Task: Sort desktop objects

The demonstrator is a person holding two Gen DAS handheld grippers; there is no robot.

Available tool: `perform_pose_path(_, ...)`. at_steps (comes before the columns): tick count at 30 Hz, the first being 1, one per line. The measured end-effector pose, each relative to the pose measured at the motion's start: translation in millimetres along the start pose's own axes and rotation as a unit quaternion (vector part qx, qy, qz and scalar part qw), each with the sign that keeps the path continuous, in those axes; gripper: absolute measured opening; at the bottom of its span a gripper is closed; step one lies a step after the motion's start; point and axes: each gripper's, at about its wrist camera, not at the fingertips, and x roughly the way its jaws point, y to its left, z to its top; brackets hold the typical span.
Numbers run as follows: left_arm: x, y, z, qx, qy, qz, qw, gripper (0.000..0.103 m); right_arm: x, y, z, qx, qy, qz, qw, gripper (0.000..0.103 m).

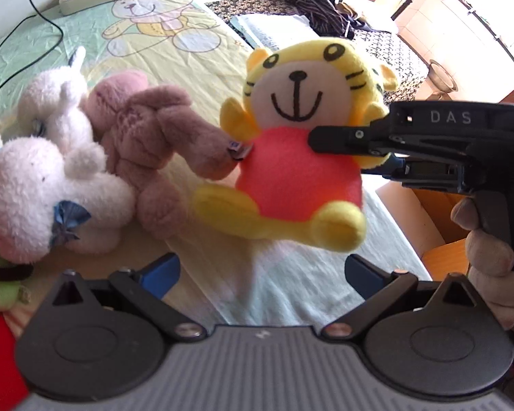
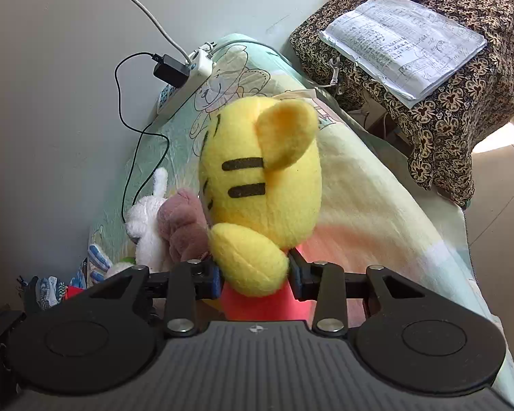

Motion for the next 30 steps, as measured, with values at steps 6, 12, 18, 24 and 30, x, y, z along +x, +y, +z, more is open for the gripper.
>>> perform_pose_path(6,11,-16,-3,-0.011,0.017,-0.074,0.997,0.102,-27,-16,-18,0.029,-0.001,0.005,1.0,0.036)
perform_pose_path(12,21,-31,-16,0.002,0.034,-0.128,0.9912,0.102,-49,-31,-35,0.033,-0.001,0.0,0.999,0.035)
perform_pose_path(18,17,-39,-42,0.015,0.036,-0.142,0.9891,0.102,-62,-39,-58,0.033,0.006,0.007,0.999,0.034)
perform_pose_path(24,-19,-39,-67,0.048,-0.001,-0.136,0.9896,0.1,-74,-33,-76,0.018,0.007,0.036,0.999,0.033)
perform_pose_path(30,-83,-27,-86,0.081,-0.084,-0.108,0.9873,0.1,-88,-2,-85,0.004,-0.007,0.079,0.997,0.033)
